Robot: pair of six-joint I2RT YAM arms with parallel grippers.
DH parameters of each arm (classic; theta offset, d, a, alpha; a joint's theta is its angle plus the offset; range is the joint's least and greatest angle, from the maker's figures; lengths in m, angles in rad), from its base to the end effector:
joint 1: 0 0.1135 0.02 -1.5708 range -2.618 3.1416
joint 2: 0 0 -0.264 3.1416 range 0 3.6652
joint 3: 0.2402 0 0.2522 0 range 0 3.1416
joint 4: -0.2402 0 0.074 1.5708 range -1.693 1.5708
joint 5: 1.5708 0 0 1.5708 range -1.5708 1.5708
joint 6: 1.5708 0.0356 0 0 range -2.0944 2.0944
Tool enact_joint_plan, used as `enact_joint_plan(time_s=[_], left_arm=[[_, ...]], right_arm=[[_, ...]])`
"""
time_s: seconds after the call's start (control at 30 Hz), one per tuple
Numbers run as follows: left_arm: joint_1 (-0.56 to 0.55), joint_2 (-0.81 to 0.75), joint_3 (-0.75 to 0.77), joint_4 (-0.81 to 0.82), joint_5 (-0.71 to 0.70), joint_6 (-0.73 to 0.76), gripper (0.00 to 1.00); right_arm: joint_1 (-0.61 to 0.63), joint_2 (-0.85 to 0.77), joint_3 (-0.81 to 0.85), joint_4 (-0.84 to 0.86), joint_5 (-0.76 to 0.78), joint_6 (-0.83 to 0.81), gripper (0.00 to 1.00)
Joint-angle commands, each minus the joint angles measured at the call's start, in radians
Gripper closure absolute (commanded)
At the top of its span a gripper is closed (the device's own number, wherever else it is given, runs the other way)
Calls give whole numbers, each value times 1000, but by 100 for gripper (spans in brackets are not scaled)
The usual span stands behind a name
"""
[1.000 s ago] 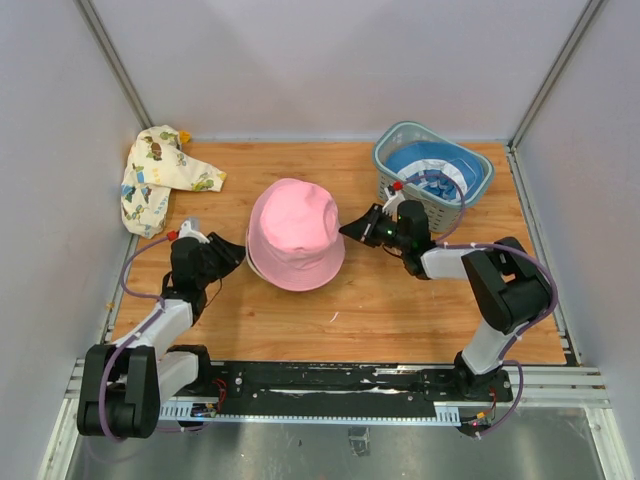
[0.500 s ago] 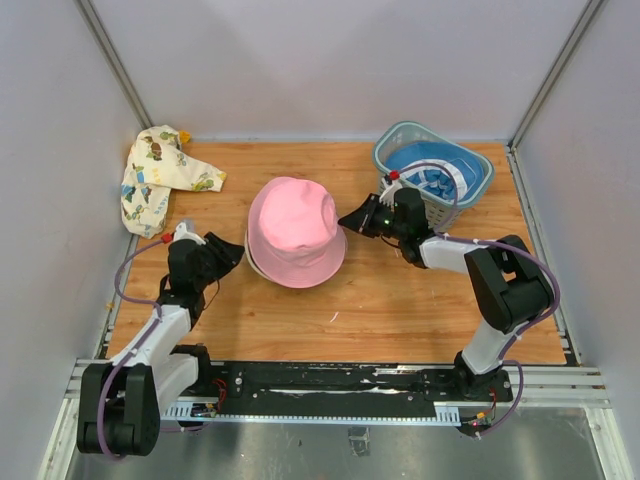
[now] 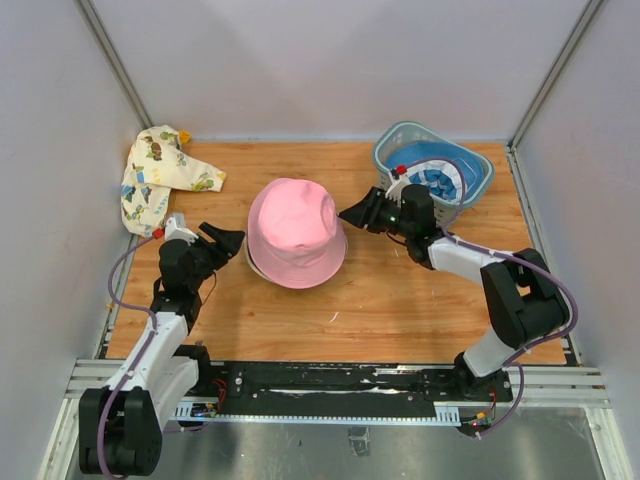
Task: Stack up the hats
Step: Stack the hat on the hat.
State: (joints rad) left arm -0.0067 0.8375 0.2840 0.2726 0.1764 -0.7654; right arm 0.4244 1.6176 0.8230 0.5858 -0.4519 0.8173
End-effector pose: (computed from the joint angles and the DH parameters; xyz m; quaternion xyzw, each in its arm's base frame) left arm 0.1879 -0.0075 0.2017 -0.2456 0.7590 -0.2907 0.5282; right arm 0.3130 0.1585 0.2225 0.0095 0.7702 0.4985 0.3978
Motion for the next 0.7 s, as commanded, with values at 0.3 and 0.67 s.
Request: enact_joint_plan(time_s=[0.3, 0.67], left_arm=[[36, 154, 64, 351, 155, -69, 27], [61, 400, 54, 745, 321, -210, 27]], right_arm=[[-21, -110, -45, -24, 20, -39, 51], [-21, -122, -57, -9, 14, -37, 51]])
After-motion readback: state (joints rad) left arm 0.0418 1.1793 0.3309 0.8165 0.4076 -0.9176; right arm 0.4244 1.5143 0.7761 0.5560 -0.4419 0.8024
